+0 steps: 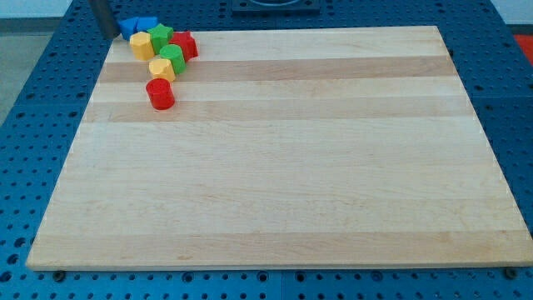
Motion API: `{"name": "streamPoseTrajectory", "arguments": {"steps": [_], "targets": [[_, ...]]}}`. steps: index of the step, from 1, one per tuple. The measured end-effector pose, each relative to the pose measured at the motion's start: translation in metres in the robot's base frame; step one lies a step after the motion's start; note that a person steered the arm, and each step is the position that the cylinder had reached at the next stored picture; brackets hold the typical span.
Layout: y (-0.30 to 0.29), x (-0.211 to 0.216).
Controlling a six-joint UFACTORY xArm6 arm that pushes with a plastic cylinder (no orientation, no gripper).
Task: Push the yellow hexagon along with the green circle towards the center
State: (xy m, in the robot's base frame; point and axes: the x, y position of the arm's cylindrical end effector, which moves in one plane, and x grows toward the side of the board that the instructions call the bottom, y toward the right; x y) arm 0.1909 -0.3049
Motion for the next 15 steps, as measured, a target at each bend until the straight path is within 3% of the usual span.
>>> {"name": "streamPoseTrajectory", "arguments": {"steps": [3, 5, 9, 11, 15], "targets": [[0.008, 0.015], [0.027, 0.077], [0.021, 0.034], [0.073, 0.036], [0.166, 0.107]]}}
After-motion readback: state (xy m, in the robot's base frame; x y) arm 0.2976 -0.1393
